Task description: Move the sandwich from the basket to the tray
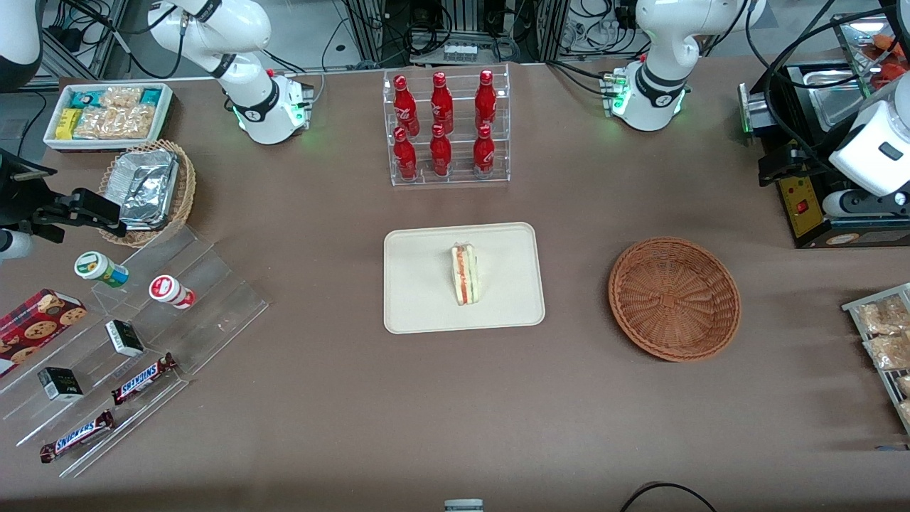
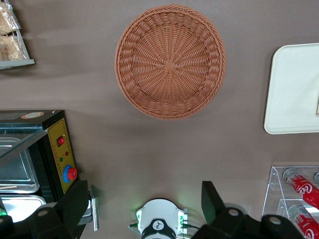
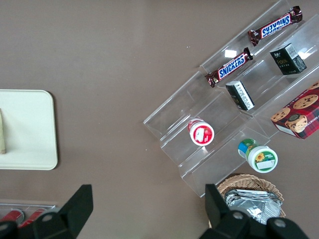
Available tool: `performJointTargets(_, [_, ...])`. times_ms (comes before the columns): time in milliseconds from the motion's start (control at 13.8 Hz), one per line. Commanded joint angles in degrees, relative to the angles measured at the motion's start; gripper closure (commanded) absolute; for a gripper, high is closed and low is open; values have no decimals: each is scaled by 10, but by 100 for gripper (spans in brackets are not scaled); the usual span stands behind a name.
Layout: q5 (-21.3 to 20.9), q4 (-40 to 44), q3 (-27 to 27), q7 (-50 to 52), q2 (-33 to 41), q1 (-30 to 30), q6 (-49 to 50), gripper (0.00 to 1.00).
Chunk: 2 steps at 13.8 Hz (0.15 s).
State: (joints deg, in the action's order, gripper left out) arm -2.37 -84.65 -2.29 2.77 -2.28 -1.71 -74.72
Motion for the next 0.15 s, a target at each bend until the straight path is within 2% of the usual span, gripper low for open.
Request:
performJointTargets(0, [6,-4,8,-9,3,-6,3,0])
performJointTargets(73, [6,-4,10,-12,3,-6,3,0])
